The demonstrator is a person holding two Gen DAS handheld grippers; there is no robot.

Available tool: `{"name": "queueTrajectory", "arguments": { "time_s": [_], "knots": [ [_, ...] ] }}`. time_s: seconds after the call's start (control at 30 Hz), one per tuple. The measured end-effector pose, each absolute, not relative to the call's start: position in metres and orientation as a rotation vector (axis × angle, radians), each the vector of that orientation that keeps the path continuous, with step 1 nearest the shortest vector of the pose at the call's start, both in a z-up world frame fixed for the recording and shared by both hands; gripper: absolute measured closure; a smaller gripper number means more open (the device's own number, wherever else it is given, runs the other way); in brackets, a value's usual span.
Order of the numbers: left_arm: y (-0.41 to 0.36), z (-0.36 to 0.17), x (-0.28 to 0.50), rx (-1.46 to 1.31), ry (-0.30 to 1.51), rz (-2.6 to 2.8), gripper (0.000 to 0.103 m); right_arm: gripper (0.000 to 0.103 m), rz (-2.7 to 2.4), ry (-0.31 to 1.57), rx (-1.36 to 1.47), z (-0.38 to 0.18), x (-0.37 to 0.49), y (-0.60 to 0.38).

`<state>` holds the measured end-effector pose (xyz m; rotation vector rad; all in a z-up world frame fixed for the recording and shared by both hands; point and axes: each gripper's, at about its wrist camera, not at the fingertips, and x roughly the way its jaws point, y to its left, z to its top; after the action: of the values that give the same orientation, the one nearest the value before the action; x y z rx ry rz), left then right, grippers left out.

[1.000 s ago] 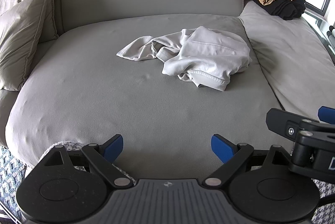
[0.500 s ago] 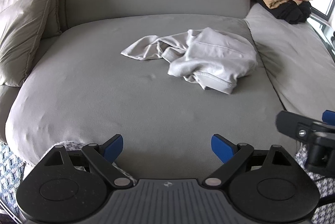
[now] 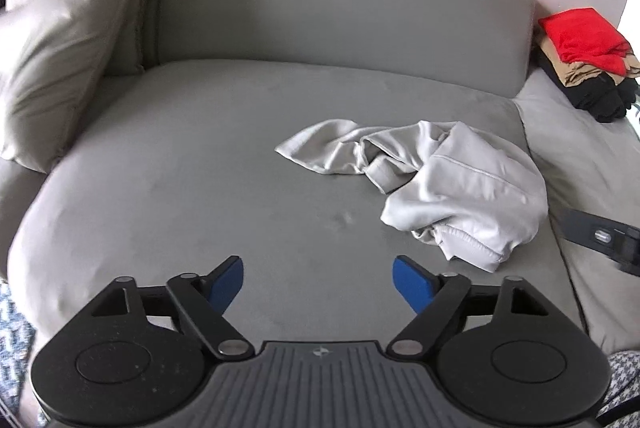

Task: Fold clothes
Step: 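Grasp the grey hoodie with the right gripper and lift it to spread it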

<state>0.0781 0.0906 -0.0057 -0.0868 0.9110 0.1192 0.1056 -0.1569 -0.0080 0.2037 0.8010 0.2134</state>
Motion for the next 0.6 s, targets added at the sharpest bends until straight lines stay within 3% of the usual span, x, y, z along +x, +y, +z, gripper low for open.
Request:
{"name": "queueTrajectory", "arguments": {
  "time_s": [0.07,0.1,0.2,0.37,0.47,0.53,0.6],
  "knots": [
    [0.092,-0.012,0.080,-0.103,0.919,0.122,0.022,0.024,0.233,0.812,0.172,-0.019,0.120,-0.148],
    [0.093,-0.016,0.081,-0.110,0.923,0.129,0.016,0.030,0.237,0.810,0.149,-0.025,0.125,-0.144],
    [0.097,-0.022,0.079,-0.111,0.898,0.165,0.005,0.031,0.252,0.817,0.079,-0.042,0.139,-0.130],
    [0.105,-0.029,0.082,-0.122,0.910,0.175,0.004,0.031,0.319,0.815,-0.032,-0.057,0.149,-0.104],
    [0.114,-0.036,0.085,-0.162,0.963,0.180,0.018,0.031,0.353,0.811,-0.115,-0.064,0.153,-0.087],
    [0.121,-0.040,0.084,-0.207,0.995,0.195,0.035,0.038,0.361,0.820,-0.180,-0.070,0.158,-0.076],
    [0.122,-0.040,0.081,-0.191,0.980,0.222,0.034,0.056,0.357,0.831,-0.260,-0.077,0.163,-0.065]
  ]
}}
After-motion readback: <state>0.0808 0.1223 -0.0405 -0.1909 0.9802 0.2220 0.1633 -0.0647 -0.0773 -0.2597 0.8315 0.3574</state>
